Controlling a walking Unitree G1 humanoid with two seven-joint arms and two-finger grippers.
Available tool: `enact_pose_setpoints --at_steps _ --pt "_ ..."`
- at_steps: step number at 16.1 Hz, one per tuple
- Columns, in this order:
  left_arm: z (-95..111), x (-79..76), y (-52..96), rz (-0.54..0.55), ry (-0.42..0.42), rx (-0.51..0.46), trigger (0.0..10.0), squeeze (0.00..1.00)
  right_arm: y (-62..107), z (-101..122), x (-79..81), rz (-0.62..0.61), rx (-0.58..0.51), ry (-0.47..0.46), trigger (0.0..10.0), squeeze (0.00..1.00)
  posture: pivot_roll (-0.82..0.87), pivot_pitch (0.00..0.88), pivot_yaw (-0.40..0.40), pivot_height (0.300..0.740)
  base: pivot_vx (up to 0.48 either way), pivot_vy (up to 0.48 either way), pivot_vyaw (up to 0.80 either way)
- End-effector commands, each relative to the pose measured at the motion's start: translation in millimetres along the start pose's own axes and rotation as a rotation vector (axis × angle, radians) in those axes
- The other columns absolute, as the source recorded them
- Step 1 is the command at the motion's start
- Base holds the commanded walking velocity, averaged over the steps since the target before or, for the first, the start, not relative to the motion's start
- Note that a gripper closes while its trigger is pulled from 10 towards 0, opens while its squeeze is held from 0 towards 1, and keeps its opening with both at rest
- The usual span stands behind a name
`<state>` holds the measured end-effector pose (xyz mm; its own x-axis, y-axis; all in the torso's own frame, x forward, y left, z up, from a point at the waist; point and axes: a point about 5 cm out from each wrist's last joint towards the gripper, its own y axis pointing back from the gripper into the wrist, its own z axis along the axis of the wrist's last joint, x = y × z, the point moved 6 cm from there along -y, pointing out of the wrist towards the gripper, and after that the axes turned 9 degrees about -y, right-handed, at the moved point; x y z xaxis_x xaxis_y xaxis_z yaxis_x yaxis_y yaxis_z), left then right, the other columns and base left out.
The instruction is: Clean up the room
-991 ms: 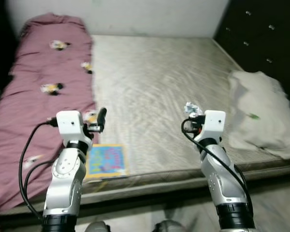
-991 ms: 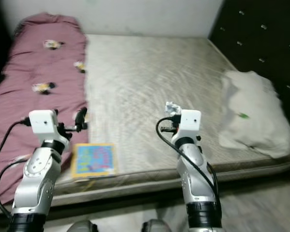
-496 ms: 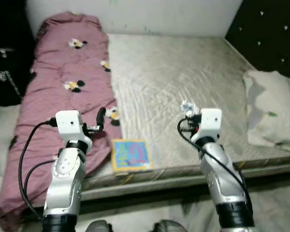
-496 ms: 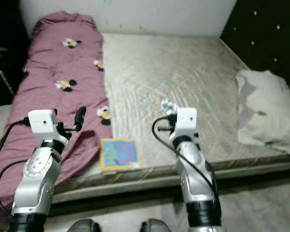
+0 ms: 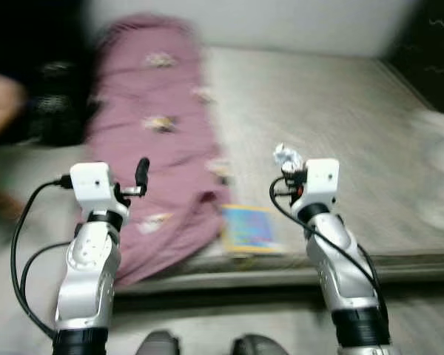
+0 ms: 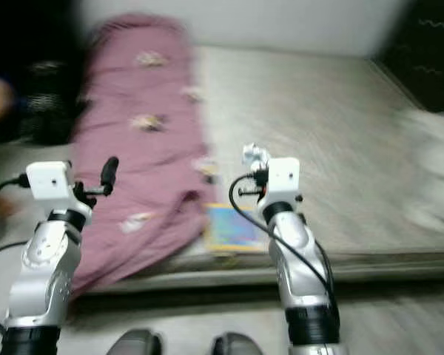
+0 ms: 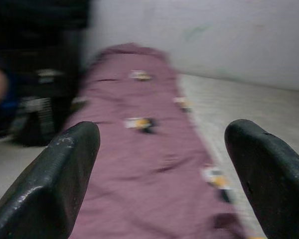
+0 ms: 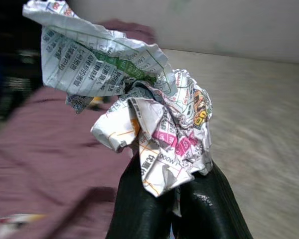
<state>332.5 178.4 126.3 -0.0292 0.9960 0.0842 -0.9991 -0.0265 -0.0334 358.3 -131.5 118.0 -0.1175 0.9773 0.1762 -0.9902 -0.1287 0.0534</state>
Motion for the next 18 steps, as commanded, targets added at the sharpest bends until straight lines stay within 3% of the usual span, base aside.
enact_pose_setpoints --at_steps 1,3,18 --pt "-2.4 -9.1 0.8 -0.021 0.000 0.012 10.0 0.00 3.5 -3.6 -10.5 -0.027 0.012 0.005 10.0 0.00 0.01 0.069 -0.093 0.740 0.000 0.465 0.80" --pt "-0.6 -14.6 0.5 -0.027 -0.017 0.002 10.0 0.00 3.8 -4.4 -12.4 -0.032 0.015 0.003 10.0 0.00 0.00 0.066 -0.088 0.740 0.000 0.431 0.55" --pt "-0.6 -12.1 1.0 0.004 -0.062 -0.013 10.0 0.00 3.5 -8.7 -6.6 -0.012 0.025 0.007 10.0 0.00 0.01 0.050 -0.081 0.740 0.000 0.000 0.78"
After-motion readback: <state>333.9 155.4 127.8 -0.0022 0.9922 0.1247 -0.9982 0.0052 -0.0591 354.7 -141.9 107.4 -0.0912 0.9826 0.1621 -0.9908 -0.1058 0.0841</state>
